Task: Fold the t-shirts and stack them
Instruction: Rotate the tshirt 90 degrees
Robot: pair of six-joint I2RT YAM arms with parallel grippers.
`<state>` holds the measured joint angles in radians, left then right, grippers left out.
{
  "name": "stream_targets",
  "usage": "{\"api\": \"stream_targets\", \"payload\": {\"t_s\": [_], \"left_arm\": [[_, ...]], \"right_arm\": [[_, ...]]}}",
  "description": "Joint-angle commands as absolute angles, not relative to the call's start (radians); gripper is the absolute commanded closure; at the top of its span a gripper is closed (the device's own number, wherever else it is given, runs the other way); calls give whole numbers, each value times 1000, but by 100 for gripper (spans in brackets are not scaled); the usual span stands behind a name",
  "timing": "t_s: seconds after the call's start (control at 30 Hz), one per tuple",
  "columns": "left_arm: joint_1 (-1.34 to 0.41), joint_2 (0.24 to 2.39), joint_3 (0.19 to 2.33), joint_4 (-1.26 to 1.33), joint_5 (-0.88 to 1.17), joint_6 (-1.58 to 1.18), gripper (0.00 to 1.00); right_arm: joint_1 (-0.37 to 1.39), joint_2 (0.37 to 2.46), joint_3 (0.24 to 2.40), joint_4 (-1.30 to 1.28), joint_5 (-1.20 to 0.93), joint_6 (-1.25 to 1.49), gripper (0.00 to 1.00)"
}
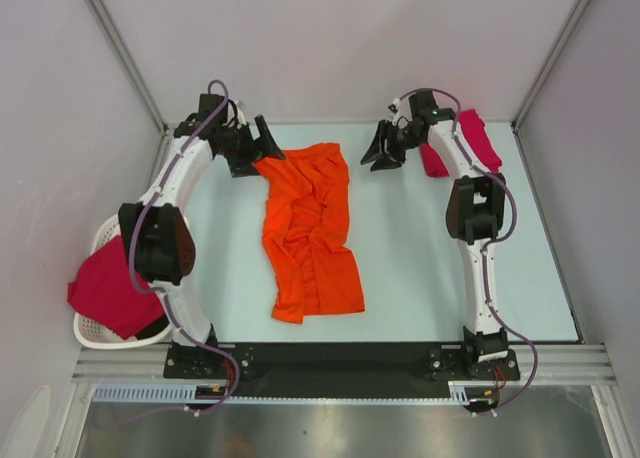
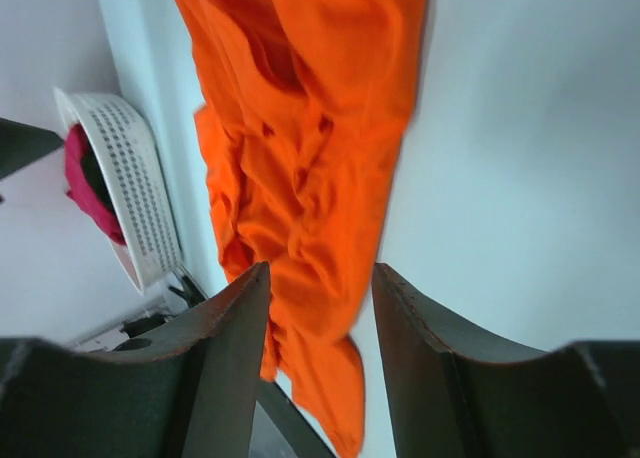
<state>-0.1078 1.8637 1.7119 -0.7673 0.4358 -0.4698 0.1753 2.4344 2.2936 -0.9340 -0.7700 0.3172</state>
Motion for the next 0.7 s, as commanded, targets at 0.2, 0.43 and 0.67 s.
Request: {"api": "stream_targets", "payload": {"t_s": [0.2,0.43,0.67], "left_arm": [[-45,2192,2028,-747,564,-549,1],[-41,2325,2132,-775,548,-569,1],[-17,2373,2143,-804,519,-568,0]], "right_arm": [[130,2638,2465,-709,-917,543,48],[140,2733,2485,-698,-865,557,48],[181,2789,2462,-646,-882,589,48]]}}
